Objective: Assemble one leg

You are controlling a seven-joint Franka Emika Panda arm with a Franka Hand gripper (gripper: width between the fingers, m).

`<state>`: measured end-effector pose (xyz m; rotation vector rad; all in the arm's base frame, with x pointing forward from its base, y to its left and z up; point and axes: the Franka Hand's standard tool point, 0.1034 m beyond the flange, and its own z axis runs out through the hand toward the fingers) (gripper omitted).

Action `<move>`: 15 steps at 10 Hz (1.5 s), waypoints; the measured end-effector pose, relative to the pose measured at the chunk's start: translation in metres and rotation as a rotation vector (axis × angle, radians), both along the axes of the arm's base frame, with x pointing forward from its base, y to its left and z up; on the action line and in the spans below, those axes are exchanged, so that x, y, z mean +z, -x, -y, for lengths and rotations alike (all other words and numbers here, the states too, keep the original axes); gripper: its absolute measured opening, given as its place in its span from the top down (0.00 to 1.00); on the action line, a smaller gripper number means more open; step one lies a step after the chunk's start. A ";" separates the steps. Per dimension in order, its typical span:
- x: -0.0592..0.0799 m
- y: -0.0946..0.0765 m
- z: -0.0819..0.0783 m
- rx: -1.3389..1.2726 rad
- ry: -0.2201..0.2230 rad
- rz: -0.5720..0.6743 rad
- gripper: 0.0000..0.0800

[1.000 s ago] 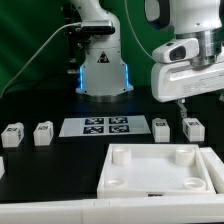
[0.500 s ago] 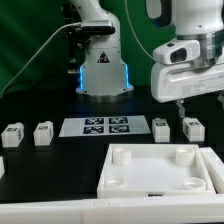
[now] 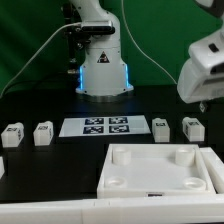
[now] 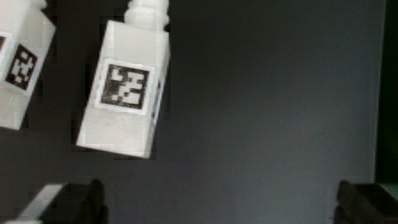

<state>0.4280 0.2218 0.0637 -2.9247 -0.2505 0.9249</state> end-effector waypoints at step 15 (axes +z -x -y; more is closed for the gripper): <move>-0.027 0.001 0.050 0.002 0.079 -0.287 0.19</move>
Offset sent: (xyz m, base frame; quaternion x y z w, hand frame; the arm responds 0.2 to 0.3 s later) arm 0.0000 0.0000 0.0000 0.0000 0.0000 0.0000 1.0000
